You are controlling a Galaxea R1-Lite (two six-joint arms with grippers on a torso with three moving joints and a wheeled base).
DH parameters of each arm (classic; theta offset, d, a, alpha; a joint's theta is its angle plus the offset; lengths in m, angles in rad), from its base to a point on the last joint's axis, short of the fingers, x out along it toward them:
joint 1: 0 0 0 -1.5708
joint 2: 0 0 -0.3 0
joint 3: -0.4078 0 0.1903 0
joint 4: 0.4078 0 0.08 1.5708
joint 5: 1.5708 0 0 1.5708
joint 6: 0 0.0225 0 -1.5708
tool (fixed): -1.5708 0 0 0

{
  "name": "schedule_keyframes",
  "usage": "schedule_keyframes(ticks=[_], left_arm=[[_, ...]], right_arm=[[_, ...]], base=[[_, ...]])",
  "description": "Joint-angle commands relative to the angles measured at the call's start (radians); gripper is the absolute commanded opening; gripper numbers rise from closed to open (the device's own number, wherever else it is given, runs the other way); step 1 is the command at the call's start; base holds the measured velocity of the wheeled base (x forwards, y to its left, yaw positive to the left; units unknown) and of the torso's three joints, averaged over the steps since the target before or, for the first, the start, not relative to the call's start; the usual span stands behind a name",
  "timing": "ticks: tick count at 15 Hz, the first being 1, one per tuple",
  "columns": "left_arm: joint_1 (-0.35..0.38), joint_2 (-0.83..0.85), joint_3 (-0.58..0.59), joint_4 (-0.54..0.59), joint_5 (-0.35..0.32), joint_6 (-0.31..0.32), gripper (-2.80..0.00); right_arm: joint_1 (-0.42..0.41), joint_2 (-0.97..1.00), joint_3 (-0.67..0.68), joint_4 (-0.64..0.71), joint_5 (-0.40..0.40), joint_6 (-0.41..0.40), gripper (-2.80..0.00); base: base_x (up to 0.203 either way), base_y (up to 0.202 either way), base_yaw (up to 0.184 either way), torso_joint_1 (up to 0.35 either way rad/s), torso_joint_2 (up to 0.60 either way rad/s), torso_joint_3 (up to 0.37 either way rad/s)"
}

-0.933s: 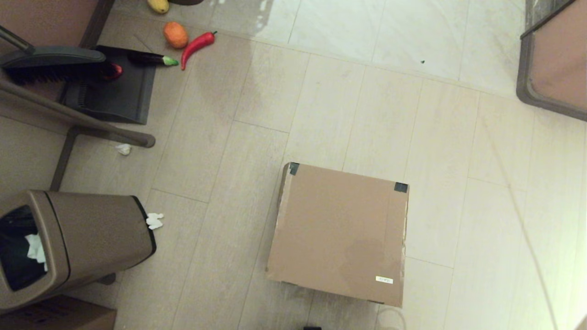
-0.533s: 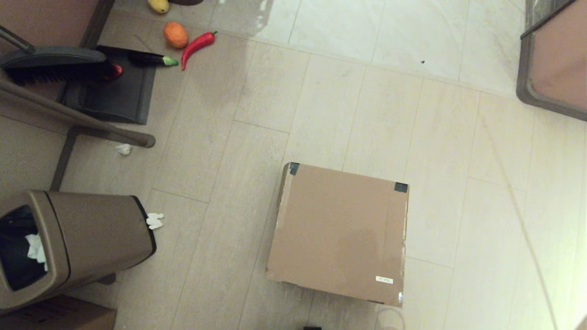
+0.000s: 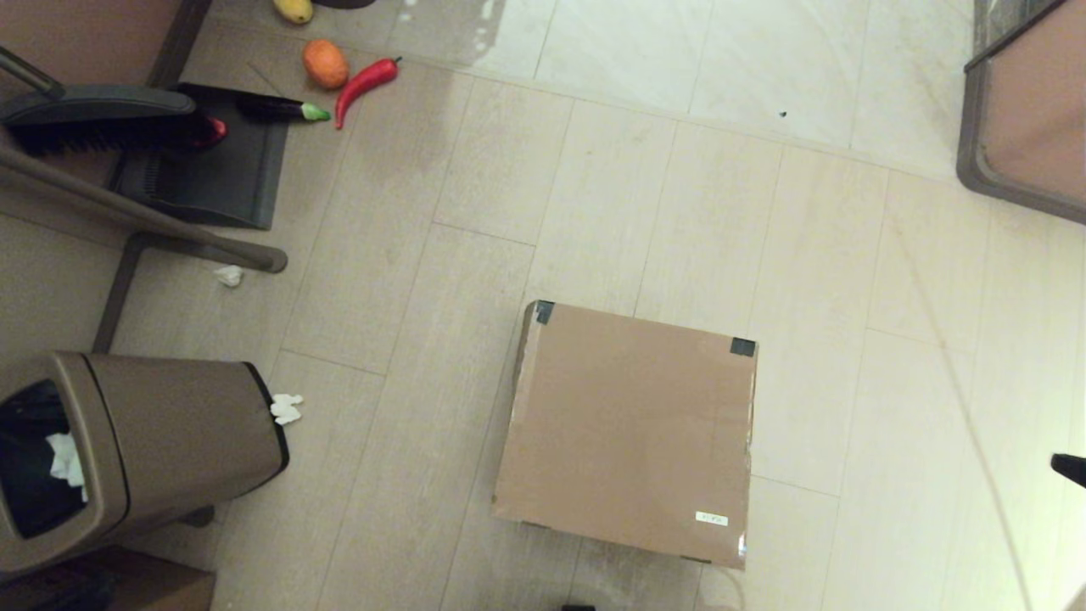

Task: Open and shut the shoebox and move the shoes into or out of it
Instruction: Open the shoe box

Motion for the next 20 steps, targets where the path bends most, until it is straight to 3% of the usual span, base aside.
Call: schedule_keyframes(ticks=[1, 5, 7, 9, 12, 16, 20], left_arm=[[-0.012, 0.418, -0.104, -0.078, -0.031, -0.046, -2.8], [-0.095, 0.756, -0.197, -0.178, -0.137, -0.182, -2.8], [-0.163, 0.878, -0.224, -0.204, -0.165, -0.24, -2.8], [-0.215, 0.999, -0.228, -0.277, -0.192, -0.26, -2.8], [-0.244, 1.19, -0.238, -0.455, -0.203, -0.267, -2.8], [-0.26, 1.448, -0.327, -0.651, -0.194, -0.263, -2.8], [-0.292, 1.629, -0.538, -0.687, -0.145, -0.262, -2.8]], right_arm=[[0.001, 0.282, -0.033, -0.045, 0.011, 0.032, -2.8], [0.007, 0.529, -0.009, -0.215, 0.104, 0.16, -2.8], [0.007, 0.627, 0.063, -0.433, 0.115, 0.189, -2.8], [0.009, 0.741, 0.153, -0.691, 0.121, 0.197, -2.8], [0.025, 0.925, 0.21, -0.94, 0.143, 0.204, -2.8], [0.094, 1.09, 0.191, -1.02, 0.165, 0.233, -2.8], [0.117, 1.201, 0.104, -1.035, 0.166, 0.266, -2.8]], base=[[0.0, 0.0, 0.0, 0.0, 0.0, 0.0], [0.0, 0.0, 0.0, 0.0, 0.0, 0.0], [0.0, 0.0, 0.0, 0.0, 0.0, 0.0], [0.0, 0.0, 0.0, 0.0, 0.0, 0.0], [0.0, 0.0, 0.0, 0.0, 0.0, 0.0], [0.0, 0.0, 0.0, 0.0, 0.0, 0.0], [0.0, 0.0, 0.0, 0.0, 0.0, 0.0]])
